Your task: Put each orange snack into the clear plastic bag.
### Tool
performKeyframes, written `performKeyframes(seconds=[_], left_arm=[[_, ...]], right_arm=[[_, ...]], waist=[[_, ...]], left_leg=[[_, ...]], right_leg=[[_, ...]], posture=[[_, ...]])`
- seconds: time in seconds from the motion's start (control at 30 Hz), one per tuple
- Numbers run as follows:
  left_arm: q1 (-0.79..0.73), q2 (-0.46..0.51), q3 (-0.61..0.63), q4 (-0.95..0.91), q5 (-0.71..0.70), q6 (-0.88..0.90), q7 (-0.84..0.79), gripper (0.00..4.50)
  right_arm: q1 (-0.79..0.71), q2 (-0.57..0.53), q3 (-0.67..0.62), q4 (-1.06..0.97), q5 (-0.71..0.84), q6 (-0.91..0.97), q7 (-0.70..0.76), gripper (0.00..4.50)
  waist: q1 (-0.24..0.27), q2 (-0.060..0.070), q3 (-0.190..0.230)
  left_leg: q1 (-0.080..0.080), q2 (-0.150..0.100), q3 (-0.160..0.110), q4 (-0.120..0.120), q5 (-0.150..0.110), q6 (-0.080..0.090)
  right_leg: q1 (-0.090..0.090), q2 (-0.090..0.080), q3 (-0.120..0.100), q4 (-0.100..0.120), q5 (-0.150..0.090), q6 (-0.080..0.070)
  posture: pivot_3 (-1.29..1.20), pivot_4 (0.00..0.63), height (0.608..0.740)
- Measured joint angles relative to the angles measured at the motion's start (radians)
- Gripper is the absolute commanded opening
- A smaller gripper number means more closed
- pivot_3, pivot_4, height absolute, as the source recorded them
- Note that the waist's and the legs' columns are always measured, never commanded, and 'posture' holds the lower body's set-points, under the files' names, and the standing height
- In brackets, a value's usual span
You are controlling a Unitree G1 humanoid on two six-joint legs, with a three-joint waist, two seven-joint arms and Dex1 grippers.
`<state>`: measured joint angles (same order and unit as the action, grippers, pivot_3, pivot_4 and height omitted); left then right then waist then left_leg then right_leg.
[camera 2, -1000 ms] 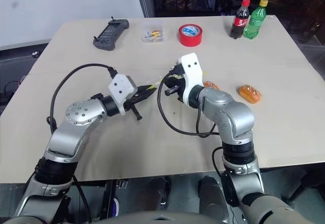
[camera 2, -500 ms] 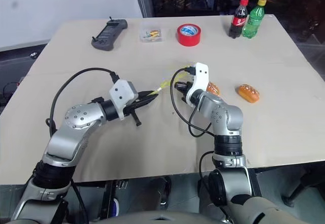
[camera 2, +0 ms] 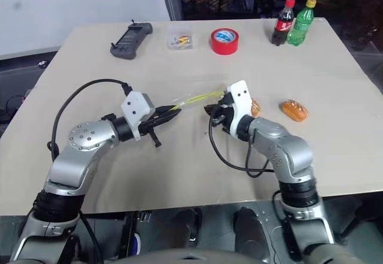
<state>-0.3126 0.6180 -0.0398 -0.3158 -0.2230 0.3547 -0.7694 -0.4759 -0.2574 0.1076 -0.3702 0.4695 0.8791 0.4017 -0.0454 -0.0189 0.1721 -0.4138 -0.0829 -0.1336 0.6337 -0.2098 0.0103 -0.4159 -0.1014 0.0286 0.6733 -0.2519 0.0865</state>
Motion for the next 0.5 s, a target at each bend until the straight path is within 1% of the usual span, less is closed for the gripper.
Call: performKeyframes(seconds=[0.03, 0.13, 0.23, 0.33, 0.5], left_arm=[[-0.001, 0.0, 0.0, 0.001, -0.002, 0.0, -0.002, 0.0], [-0.001, 0.0, 0.0, 0.014, -0.006, 0.0, -0.008, 0.0], [-0.002, 0.001, 0.0, 0.015, -0.005, -0.004, -0.013, 0.0], [-0.003, 0.004, -0.001, 0.015, 0.002, -0.016, -0.015, 0.0], [-0.004, 0.005, -0.002, 0.015, 0.006, -0.029, -0.022, 0.0]], right_arm=[[0.008, -0.035, 0.024, -0.028, -0.024, -0.043, 0.022, 1.82], [0.013, -0.075, 0.064, -0.073, -0.076, -0.124, 0.05, 3.18], [-0.01, -0.111, 0.105, -0.081, -0.151, -0.19, 0.052, 3.18], [-0.066, -0.136, 0.161, -0.06, -0.251, -0.279, 0.055, 3.18], [-0.103, -0.141, 0.233, 0.012, -0.359, -0.369, 0.073, 3.18]], waist=[[0.0, 0.0, 0.0], [0.001, 0.0, 0.0], [0.004, 0.0, 0.0], [0.005, 0.0, 0.0], [0.007, 0.0, 0.0]], left_leg=[[0.0, 0.001, 0.0, 0.0, 0.0, 0.0], [0.0, 0.002, -0.001, 0.0, 0.0, 0.0], [0.0, 0.0, -0.001, 0.001, 0.0, 0.0], [0.0, 0.0, -0.001, 0.001, 0.0, 0.0], [-0.001, 0.0, -0.002, 0.001, 0.0, 0.0]], right_leg=[[0.0, 0.001, 0.0, 0.0, 0.0, 0.0], [0.0, 0.002, -0.001, 0.0, 0.0, 0.0], [0.001, 0.0, -0.001, 0.0, 0.0, 0.0], [0.001, -0.001, -0.001, -0.001, 0.0, 0.0], [0.001, 0.0, -0.001, -0.001, 0.0, 0.0]], posture=[[0.0, 0.15, 0.74], [0.0, 0.15, 0.74], [0.0, 0.15, 0.74], [0.0, 0.15, 0.74], [0.0, 0.15, 0.74]])
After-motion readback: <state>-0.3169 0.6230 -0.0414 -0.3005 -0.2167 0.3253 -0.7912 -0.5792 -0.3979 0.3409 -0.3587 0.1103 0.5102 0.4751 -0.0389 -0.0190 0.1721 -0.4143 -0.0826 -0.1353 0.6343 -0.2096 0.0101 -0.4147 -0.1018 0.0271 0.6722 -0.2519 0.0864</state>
